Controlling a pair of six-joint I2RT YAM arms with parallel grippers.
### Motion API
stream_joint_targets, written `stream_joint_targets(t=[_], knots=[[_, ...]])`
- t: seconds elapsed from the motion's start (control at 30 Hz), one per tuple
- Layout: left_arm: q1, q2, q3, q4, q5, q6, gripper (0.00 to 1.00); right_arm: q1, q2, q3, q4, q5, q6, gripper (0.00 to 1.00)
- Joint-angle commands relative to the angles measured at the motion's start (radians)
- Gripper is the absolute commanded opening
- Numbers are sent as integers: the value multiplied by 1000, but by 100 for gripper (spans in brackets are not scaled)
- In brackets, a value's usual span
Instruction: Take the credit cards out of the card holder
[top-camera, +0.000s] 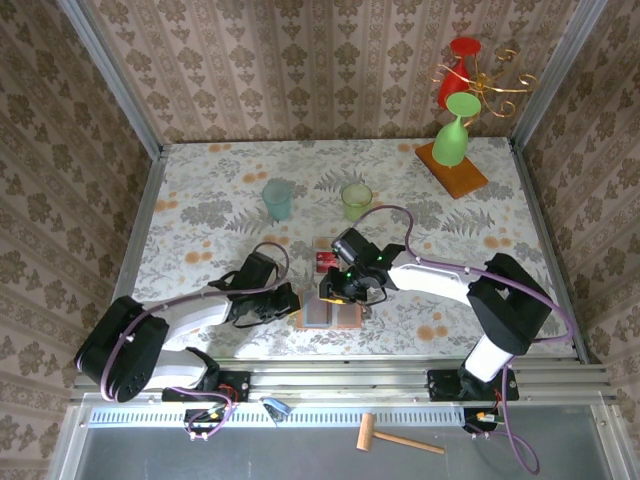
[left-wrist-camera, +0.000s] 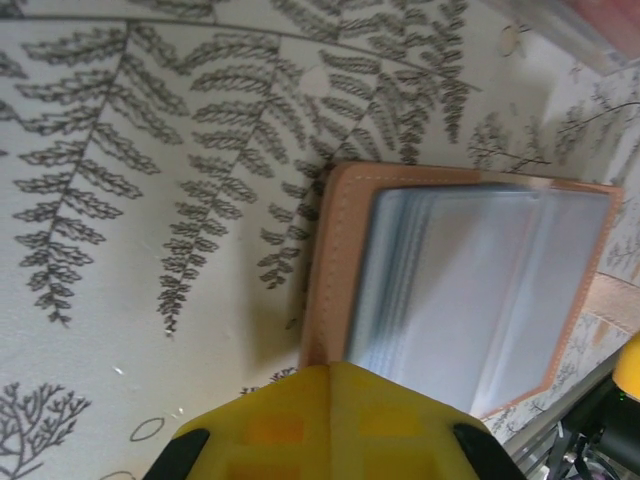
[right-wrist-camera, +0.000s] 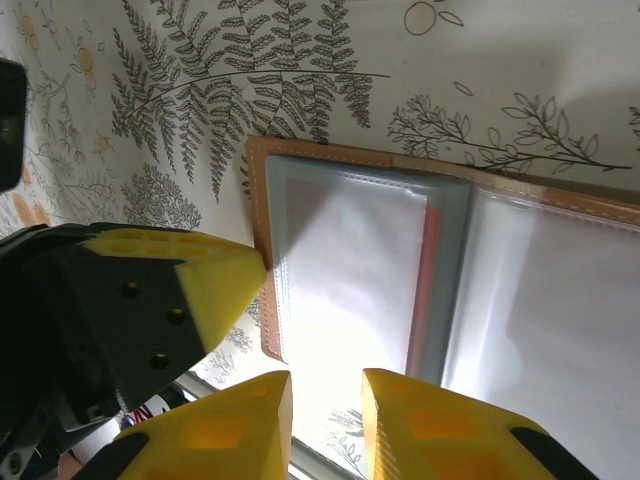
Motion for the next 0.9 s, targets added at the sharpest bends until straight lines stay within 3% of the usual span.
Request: stream_joint_targets(t=[0.0,0.87], knots=[[-7,6,-11,7,18,10,5,13,22,-4,13,-11,12,24],[-4,-17,-10,-52,-13,25,5,50,134,51,5,-31,-9,25]])
